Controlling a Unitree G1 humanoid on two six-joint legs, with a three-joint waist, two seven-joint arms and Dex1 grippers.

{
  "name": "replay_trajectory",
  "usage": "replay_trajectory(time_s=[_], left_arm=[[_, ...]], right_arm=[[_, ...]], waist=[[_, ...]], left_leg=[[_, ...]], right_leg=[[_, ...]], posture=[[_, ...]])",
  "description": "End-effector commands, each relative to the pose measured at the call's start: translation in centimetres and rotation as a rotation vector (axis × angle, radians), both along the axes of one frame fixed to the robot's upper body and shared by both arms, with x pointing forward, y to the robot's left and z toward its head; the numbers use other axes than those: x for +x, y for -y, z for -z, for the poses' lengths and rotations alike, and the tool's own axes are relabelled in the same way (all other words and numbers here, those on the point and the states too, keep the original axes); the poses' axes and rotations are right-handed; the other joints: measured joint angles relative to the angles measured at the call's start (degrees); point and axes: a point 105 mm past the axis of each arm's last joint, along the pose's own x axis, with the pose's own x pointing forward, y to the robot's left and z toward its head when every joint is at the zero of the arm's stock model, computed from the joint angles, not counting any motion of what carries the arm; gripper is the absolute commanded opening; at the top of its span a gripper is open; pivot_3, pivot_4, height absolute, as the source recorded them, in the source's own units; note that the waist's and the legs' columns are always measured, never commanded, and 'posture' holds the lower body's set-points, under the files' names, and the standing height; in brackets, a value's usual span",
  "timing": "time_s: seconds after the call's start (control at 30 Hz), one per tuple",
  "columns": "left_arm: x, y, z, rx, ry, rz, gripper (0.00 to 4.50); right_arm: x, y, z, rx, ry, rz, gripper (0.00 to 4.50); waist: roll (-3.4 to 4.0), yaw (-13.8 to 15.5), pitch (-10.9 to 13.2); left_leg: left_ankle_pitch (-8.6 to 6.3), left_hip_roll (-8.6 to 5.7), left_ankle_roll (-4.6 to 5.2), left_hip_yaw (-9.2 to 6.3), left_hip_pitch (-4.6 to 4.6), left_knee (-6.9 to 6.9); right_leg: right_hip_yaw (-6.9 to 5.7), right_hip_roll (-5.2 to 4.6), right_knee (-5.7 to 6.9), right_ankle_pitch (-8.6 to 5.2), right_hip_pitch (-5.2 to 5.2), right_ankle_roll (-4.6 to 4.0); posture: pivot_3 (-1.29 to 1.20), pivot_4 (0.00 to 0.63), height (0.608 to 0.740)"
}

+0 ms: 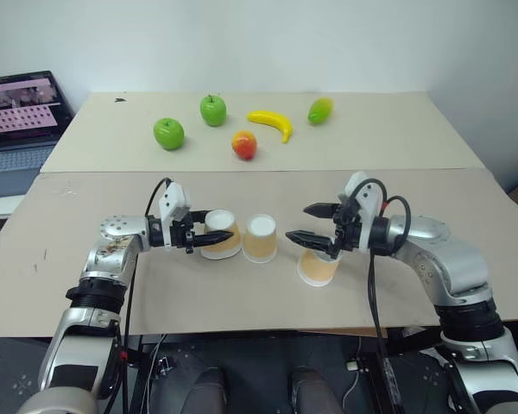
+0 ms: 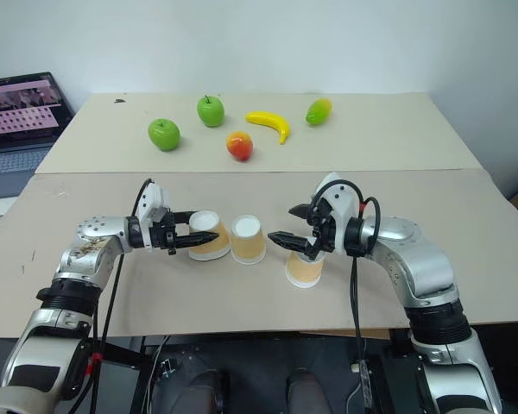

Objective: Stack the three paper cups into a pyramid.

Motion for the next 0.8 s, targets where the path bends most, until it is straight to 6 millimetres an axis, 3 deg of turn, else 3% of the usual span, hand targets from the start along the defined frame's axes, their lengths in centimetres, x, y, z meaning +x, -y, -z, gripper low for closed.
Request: replay_trajectory(time_s=[0.03, 0.17, 0.2, 0.57, 0.8], left_arm=[[0.2, 0.4, 0.0, 0.014, 0.006, 0.006, 2.72], [0.1, 0.6, -0.1, 0.003, 0.004, 0.010, 4.24], [0.2, 0.6, -0.2, 0.003, 0.013, 0.006, 4.43], [-0.6, -0.3, -2.4, 0.016, 0.000, 0.020, 4.43], [-4.1, -0.9, -6.4, 0.038, -0.058, 0.136, 4.43]], right_arm=[[-0.3, 0.1, -1.6, 0.017, 0.055, -0.003, 4.50], [-0.2, 0.2, -1.6, 0.018, 0.056, -0.003, 4.50], [-0.2, 0.2, -1.6, 0.017, 0.056, -0.003, 4.50], [-0.1, 0.1, -1.5, 0.014, 0.049, -0.007, 4.50], [0.0, 0.5, -1.6, 0.013, 0.048, 0.003, 4.50]], waist=[[0.00, 0.0, 0.0], [0.00, 0.0, 0.0], [0.00, 0.0, 0.0], [0.00, -0.2, 0.0], [0.00, -0.2, 0.0]], left_leg=[[0.00, 0.00, 0.00, 0.00, 0.01, 0.00], [0.00, 0.00, 0.00, -0.01, -0.01, 0.01], [0.00, 0.00, 0.00, -0.01, -0.02, 0.01], [0.00, 0.02, 0.00, -0.02, -0.04, 0.01], [0.00, 0.03, 0.00, -0.01, -0.02, 0.00]], right_leg=[[0.00, 0.00, 0.01, 0.00, 0.00, 0.00], [0.00, 0.00, 0.01, 0.00, 0.00, 0.00], [0.00, 0.00, 0.00, 0.00, 0.00, 0.00], [0.00, 0.03, 0.00, 0.00, -0.04, 0.00], [0.00, 0.02, 0.01, 0.00, -0.03, 0.01]], posture=[[0.00, 0.150, 0.732], [0.00, 0.150, 0.732], [0.00, 0.150, 0.732], [0.00, 0.150, 0.732], [0.00, 0.150, 0.732]])
